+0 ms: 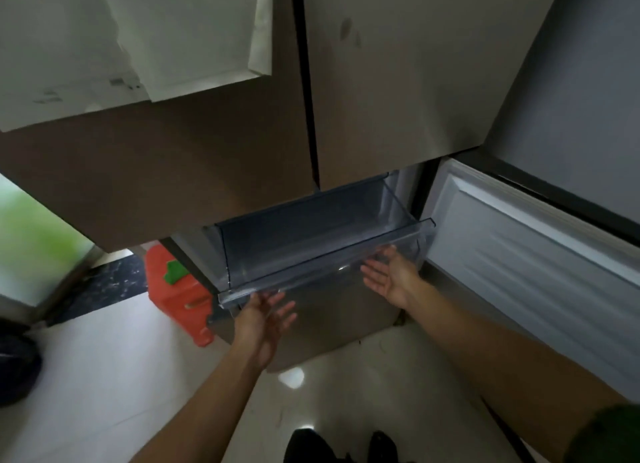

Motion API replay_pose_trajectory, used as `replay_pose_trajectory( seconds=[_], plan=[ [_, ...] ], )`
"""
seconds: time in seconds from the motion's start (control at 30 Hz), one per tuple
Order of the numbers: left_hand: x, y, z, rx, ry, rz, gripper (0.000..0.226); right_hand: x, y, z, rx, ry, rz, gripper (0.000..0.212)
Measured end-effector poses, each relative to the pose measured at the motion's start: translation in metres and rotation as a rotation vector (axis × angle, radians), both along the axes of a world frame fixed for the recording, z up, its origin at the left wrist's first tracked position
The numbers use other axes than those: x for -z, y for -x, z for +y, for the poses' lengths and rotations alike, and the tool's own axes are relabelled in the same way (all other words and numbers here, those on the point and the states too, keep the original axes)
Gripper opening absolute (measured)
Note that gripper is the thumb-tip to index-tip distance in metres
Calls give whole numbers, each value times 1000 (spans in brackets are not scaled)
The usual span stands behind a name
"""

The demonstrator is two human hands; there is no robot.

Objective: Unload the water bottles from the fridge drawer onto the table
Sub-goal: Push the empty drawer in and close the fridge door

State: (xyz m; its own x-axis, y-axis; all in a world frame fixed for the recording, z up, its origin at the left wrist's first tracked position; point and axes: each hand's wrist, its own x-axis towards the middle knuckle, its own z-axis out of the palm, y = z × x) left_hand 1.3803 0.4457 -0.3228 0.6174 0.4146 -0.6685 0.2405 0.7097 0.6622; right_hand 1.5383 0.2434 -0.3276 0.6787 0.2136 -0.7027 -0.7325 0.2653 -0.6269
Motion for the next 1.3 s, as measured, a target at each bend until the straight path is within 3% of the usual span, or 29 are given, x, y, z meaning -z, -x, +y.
replay_pose_trajectory(
  seconds=[0.17, 0.4, 0.63, 0.77, 0.87, 1.03, 1.13, 1.23, 1.3],
  plan=[
    [7, -48, 22, -8, -269, 143, 43, 5, -44, 29, -157, 51, -20, 45],
    [28, -105, 52, -54, -538, 135, 46, 27, -95, 55, -293, 53, -150, 50],
    [38, -136, 69, 1, -647, 113, 36, 34, -128, 75, -300, 4, -203, 42],
    [26, -135, 66, 157, -700, 131, 47, 39, -134, 71, -350, -5, -189, 45],
    [9, -129, 56, 332, -741, 147, 47, 25, -125, 57, -311, 216, -291, 39],
    [-24, -103, 16, 507, -806, 139, 51, -35, -90, -15, -319, 850, -999, 23],
    [-38, -86, -13, 577, -836, 142, 49, -91, -63, -63, -208, 1155, -1304, 20],
    [-43, -71, -39, 682, -878, 154, 47, -124, -56, -113, -119, 1335, -1414, 18],
    [-42, -65, -54, 730, -900, 150, 46, -137, -54, -148, -131, 1503, -1382, 28]
  ],
)
